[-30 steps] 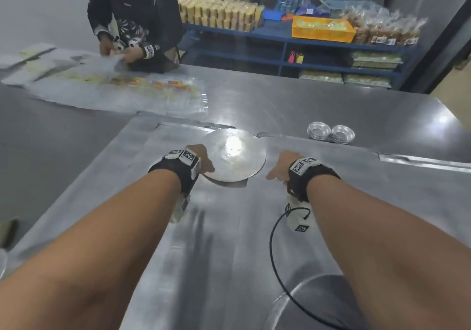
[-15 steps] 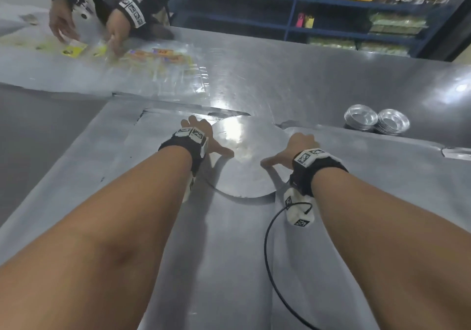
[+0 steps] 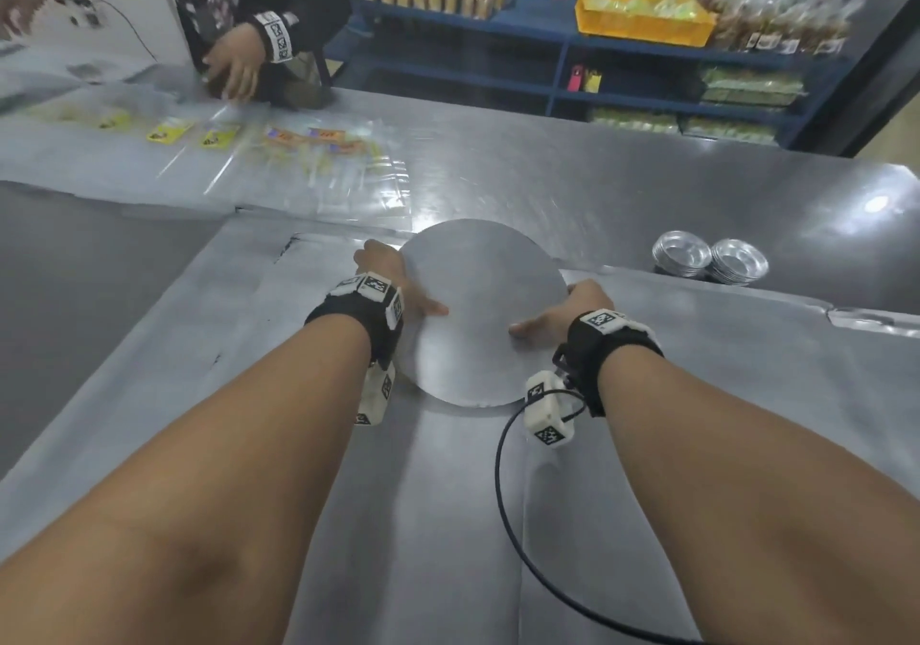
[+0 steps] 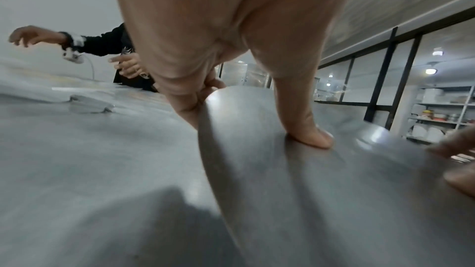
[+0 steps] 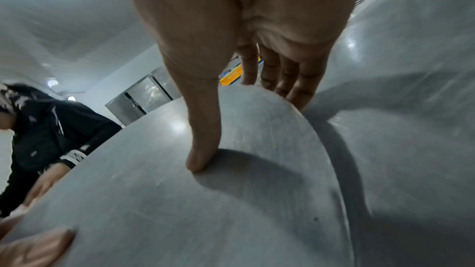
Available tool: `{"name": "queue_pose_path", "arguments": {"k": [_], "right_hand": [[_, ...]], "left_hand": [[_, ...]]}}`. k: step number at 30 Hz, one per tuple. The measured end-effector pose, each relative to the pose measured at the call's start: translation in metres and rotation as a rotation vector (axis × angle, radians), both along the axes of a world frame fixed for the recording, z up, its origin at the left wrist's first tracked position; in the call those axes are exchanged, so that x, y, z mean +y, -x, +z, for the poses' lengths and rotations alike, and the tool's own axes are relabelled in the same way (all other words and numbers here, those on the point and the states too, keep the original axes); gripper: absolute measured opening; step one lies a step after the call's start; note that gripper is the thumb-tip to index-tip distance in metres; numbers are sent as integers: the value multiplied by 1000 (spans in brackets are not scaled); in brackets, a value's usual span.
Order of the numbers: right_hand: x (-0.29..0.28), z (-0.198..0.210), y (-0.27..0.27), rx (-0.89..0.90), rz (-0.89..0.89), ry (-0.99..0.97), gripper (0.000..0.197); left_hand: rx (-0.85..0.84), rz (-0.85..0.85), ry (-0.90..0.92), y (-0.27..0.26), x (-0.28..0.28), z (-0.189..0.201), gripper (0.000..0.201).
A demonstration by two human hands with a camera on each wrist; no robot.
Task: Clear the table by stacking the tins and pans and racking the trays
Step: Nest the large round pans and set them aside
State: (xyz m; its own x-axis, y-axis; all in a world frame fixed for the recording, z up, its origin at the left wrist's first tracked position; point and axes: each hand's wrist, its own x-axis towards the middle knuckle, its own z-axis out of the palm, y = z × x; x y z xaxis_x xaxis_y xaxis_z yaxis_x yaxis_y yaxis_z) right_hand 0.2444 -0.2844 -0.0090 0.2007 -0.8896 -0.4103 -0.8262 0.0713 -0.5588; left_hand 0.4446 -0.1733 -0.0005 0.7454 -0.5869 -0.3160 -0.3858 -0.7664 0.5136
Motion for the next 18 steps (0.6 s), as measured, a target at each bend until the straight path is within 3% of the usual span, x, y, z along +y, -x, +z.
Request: {"name": "queue_pose_path", "arguments": {"k": [2, 6, 8, 12, 18], "right_hand": [[7, 10, 4, -104, -38, 43, 96], [21, 38, 19, -264, -52, 213, 84], [29, 54, 32, -300, -23, 282, 89], [51, 96, 75, -337, 6, 379, 93], [90, 155, 168, -369, 36, 470, 92]], "left_hand": [[-5, 57, 101, 9, 10, 12, 117], [37, 147, 339, 35, 32, 44, 108], [-12, 144, 422, 53, 45, 64, 105], [-138, 144, 529, 101, 72, 105, 101], [-189, 138, 615, 197, 112, 150, 101]]}}
